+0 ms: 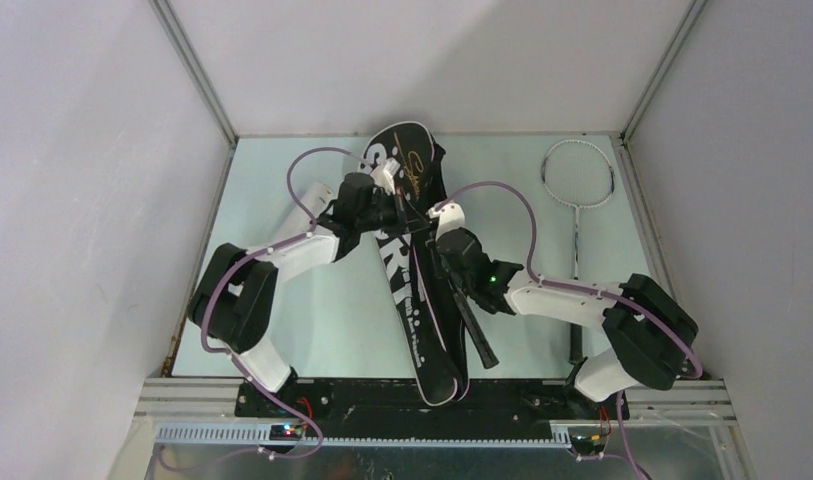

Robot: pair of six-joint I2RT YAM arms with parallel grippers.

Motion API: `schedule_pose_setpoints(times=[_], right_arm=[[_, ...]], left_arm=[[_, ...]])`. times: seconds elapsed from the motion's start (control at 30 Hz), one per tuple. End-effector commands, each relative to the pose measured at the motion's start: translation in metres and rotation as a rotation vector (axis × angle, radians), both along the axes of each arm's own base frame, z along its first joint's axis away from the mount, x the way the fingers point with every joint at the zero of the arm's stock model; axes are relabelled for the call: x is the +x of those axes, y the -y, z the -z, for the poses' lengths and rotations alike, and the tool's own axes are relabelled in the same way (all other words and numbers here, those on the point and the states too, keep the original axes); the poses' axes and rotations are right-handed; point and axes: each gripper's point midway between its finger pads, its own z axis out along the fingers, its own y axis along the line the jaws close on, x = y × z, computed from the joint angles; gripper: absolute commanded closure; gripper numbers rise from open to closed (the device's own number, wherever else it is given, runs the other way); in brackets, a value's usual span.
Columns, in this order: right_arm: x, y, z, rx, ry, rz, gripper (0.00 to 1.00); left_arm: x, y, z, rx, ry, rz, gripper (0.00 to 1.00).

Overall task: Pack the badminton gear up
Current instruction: Place the racket in the racket bag.

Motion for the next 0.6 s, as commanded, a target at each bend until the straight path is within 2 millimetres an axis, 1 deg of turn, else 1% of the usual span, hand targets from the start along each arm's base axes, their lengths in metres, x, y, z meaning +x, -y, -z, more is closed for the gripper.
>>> schedule_pose_setpoints(times=[0.0,0.03,0.07,0.1,0.2,0.27,0.43,0.5,0.53,0.57], right_arm=[[0.034,-0.036,-0.089,0.257,0.205,-0.004,1.0],[0.037,-0.035,-0.093,0.258,0.218,0.011,1.0],[0.04,-0.035,-0.092,0.254,0.222,0.018,1.0],[0.045,-0.032,-0.094,0.253,0.231,0.038,1.0],[0.053,-0.031,-0.089,0.251,0.231,0.061,1.0],[0.054,-0.03,-0.084,0.254,0.206,0.064,1.0],[0.046,-0.039,-0.067,0.247,0.127,0.014,1.0],[0.04,-0.038,-0.063,0.23,0.1,-0.007,1.0],[0.038,-0.038,-0.061,0.219,0.091,-0.024,1.0],[0.034,-0.035,-0.059,0.2,0.076,-0.032,0.98]], left_arm=[[-0.06,0.044,-0.085,-0.344,0.035,0.31,1.0],[-0.064,0.045,-0.085,-0.364,0.005,0.316,1.0],[-0.065,0.046,-0.09,-0.386,0.024,0.325,1.0],[-0.069,0.047,-0.092,-0.403,0.004,0.333,1.0],[-0.074,0.047,-0.103,-0.453,0.022,0.342,1.0],[-0.074,0.045,-0.105,-0.463,0.016,0.327,1.0],[-0.066,0.045,-0.1,-0.433,0.016,0.291,1.0],[-0.059,0.044,-0.096,-0.407,0.012,0.271,1.0],[-0.051,0.044,-0.096,-0.382,0.046,0.25,1.0],[-0.047,0.04,-0.083,-0.334,0.001,0.221,1.0]])
